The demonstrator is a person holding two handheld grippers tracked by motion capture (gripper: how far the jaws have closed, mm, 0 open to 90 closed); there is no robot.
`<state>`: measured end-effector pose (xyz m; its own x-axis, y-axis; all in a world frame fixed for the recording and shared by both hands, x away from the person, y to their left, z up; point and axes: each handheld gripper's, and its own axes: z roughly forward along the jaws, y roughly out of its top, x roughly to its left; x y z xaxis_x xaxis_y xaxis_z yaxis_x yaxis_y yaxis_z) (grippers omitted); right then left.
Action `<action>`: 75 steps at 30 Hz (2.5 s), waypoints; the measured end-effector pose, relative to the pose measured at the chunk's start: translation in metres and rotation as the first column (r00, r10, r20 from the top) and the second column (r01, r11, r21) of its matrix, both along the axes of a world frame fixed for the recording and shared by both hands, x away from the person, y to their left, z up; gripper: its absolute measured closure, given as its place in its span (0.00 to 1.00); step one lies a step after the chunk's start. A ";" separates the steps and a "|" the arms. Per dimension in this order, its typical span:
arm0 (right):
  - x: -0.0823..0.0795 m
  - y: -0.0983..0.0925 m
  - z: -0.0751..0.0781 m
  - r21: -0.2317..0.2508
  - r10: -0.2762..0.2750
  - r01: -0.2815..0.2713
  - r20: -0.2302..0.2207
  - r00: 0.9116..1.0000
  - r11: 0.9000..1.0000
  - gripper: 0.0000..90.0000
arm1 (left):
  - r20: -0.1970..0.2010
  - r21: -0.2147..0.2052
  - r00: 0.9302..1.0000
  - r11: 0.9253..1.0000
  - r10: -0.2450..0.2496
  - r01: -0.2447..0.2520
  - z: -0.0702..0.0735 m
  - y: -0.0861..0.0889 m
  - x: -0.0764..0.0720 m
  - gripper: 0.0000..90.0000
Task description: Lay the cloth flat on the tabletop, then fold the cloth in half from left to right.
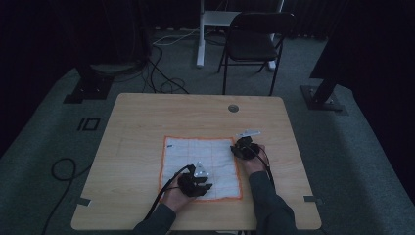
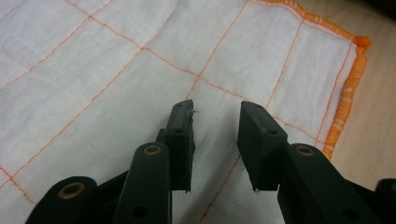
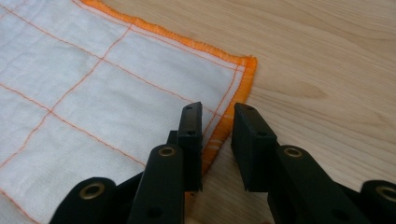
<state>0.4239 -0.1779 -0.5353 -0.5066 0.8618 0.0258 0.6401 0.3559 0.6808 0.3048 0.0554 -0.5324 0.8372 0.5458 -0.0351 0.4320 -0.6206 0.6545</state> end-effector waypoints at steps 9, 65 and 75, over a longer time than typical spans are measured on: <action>-0.007 -0.007 0.000 -0.039 -0.012 0.014 0.030 0.999 0.999 0.80 | 0.016 -0.008 1.000 1.000 -0.014 0.015 0.001 0.003 -0.003 0.72; -0.075 -0.029 -0.001 0.104 0.005 -0.011 0.060 0.998 0.994 0.59 | 0.017 -0.080 0.871 0.869 0.492 -0.489 -0.006 0.137 0.032 0.63; -0.076 -0.030 -0.002 0.105 0.002 -0.009 0.066 0.998 0.994 0.59 | -0.020 -0.087 0.876 0.872 0.482 -0.482 -0.005 0.133 0.035 0.93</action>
<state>0.3477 -0.2079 -0.5376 -0.5150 0.8532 0.0826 0.5910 0.2837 0.7551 0.3396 0.1883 -0.5374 0.4714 0.8763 -0.0990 0.6612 -0.2769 0.6973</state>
